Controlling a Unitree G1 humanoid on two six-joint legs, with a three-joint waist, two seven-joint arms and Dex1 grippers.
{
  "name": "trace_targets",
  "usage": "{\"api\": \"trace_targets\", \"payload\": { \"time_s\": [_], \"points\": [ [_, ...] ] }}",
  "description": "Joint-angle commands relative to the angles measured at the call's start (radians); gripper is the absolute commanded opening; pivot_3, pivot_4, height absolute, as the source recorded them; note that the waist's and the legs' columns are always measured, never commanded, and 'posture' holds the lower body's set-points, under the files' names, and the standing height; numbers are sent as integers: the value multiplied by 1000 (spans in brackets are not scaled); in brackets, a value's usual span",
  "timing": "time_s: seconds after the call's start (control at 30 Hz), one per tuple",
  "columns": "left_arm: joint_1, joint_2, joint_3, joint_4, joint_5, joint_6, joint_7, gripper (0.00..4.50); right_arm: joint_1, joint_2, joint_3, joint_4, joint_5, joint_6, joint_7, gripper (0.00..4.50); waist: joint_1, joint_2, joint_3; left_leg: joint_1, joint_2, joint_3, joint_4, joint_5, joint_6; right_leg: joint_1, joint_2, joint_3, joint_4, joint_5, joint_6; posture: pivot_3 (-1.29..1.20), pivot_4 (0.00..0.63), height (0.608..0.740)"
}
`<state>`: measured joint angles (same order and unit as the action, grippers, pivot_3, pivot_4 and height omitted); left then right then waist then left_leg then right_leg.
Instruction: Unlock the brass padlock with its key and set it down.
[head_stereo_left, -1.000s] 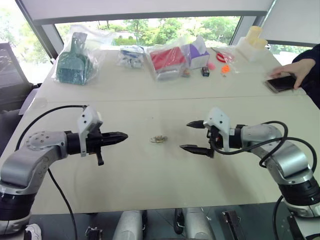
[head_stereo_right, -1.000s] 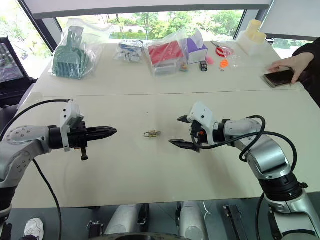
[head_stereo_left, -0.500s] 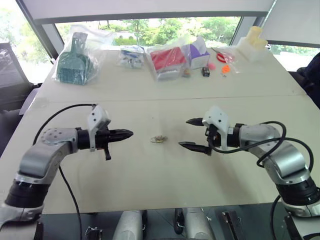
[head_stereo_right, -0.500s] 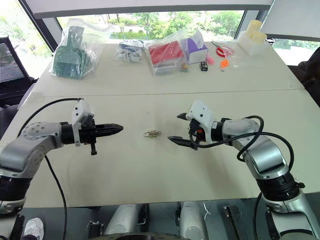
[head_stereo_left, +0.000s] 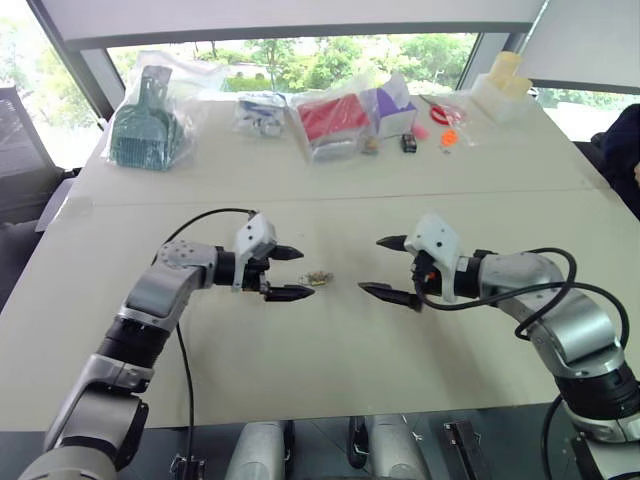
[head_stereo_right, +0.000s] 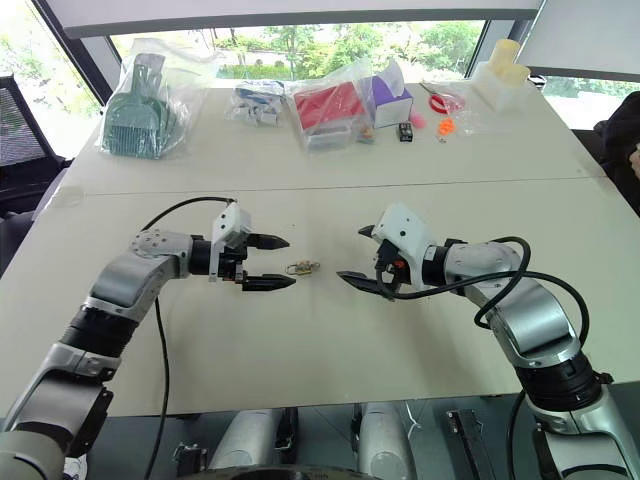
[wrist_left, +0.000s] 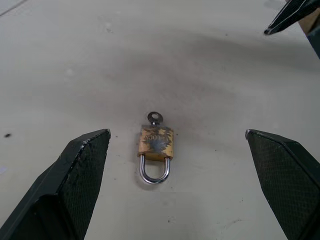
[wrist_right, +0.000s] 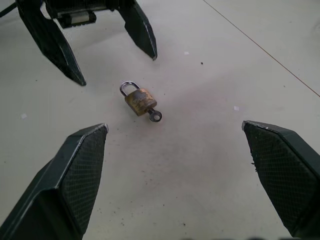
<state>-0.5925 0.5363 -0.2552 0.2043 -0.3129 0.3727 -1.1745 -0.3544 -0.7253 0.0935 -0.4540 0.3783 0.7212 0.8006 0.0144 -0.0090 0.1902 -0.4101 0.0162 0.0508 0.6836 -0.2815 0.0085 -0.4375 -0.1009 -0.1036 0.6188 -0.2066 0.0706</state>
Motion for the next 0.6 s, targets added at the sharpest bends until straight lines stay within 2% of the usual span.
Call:
{"api": "trace_targets", "payload": {
  "time_s": [0.03, 0.17, 0.37, 0.47, 0.6],
  "points": [
    [-37, -38, -17, 77, 56, -78, 3, 4484, 20, -4, -48, -68, 17, 15, -29, 4500, 2, 0, 0, 0, 0, 0, 0, 0, 0, 0, 0, 0, 0, 0, 0, 0, 150, 740],
    [-65, -88, -26, 203, 139, -177, 50, 4484, 41, 0, -59, -93, 16, 27, -52, 4500, 0, 0, 0, 0, 0, 0, 0, 0, 0, 0, 0, 0, 0, 0, 0, 0, 150, 740],
    [-69, -129, -33, 304, 189, -273, 48, 4484, 45, 1, -58, -103, 14, 31, -67, 4500, 2, 0, 0, 2, 0, -1, 1, 0, 0, 2, 0, 0, 0, 0, 0, 0, 150, 740],
    [-65, -134, -31, 325, 200, -297, 42, 3625, 41, -2, -57, -102, 14, 29, -69, 4500, 1, 0, -1, 2, 0, -1, 1, 0, 0, 3, -1, 0, 0, 0, 0, 0, 150, 740],
    [-48, -120, -26, 321, 210, -316, 25, 1780, 35, -7, -51, -95, 11, 24, -62, 4500, 0, 0, -1, 2, 0, -1, 1, 0, 0, 3, -1, 0, 0, 0, 0, 0, 150, 740]
  ]
}}
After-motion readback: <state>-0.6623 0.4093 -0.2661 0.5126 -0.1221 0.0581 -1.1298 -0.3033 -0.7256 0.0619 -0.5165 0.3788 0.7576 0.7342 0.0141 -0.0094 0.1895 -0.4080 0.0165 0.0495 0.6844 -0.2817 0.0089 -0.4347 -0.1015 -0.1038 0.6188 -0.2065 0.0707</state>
